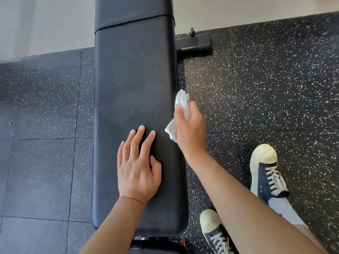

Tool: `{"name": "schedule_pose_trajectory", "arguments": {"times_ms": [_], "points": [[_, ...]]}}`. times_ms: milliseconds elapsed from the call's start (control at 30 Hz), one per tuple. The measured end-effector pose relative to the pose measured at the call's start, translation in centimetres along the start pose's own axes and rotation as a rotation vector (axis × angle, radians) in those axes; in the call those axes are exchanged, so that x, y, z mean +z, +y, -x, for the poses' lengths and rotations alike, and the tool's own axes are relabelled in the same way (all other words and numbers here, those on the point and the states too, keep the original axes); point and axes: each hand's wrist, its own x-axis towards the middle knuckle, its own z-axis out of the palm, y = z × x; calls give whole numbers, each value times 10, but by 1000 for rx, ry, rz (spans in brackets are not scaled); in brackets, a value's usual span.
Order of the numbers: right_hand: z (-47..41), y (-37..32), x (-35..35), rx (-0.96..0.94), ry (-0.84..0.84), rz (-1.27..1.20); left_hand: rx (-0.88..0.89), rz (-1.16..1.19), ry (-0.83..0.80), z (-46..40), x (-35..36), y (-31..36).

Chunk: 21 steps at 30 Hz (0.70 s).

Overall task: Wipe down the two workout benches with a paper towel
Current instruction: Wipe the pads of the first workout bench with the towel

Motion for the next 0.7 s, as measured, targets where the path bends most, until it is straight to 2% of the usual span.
{"name": "schedule_pose_trajectory", "arguments": {"times_ms": [133, 300, 433, 567, 700], "points": [[79, 37, -26, -94, -49, 15, -6, -11, -2, 1, 0, 2], [137, 69, -68, -160, -255, 158, -99, -154, -35, 2, -9, 14], [113, 44, -95, -227, -375, 318, -244, -150, -165, -2, -29, 38], [73, -11, -111, -193, -339, 315, -370, 22, -289, -5, -62, 58], [44, -62, -121, -195, -311, 323, -423, 92, -309, 3, -95, 54]]}}
